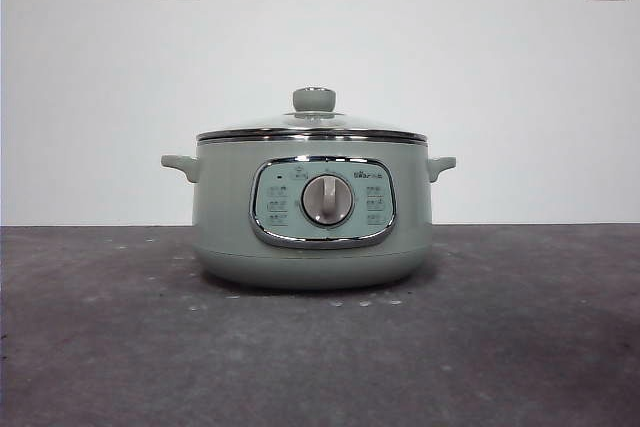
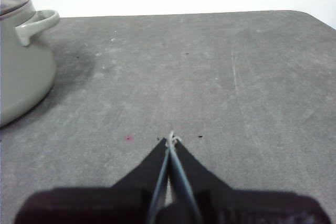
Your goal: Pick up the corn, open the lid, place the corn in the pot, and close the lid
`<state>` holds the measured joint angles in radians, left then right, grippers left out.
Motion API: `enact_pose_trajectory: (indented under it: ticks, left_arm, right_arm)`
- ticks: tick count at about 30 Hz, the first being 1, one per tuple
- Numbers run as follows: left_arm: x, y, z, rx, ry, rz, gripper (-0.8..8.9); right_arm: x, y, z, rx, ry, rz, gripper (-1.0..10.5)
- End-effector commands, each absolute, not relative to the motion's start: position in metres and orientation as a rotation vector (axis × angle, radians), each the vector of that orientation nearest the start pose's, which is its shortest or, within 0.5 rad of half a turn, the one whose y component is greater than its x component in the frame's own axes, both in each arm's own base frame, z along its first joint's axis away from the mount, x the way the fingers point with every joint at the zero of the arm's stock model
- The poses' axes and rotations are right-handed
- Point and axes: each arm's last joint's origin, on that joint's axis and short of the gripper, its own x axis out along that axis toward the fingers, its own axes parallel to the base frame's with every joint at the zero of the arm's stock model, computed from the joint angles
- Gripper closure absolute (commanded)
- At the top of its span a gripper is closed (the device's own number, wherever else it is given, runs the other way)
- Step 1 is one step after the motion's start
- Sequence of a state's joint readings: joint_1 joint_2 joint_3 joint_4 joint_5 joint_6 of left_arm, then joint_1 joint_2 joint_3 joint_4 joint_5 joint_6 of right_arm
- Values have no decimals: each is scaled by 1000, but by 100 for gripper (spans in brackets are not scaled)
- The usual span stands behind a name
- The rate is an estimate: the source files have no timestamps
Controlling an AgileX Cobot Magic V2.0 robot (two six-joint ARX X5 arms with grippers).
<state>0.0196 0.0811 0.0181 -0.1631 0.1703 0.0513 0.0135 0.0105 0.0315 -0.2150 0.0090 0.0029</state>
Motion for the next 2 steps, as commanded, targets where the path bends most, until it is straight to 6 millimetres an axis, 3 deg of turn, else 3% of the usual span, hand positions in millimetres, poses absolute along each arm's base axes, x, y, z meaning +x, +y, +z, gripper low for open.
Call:
enact_pose_trajectory:
  ticks: [1, 2]
  left_arm:
    - [99, -3, 145, 22, 226, -156, 817]
    - [99, -3, 145, 22, 226, -156, 817]
  right_arm:
    - [95, 1, 151, 5, 192, 3, 946]
    - [95, 1, 151, 5, 192, 2, 946]
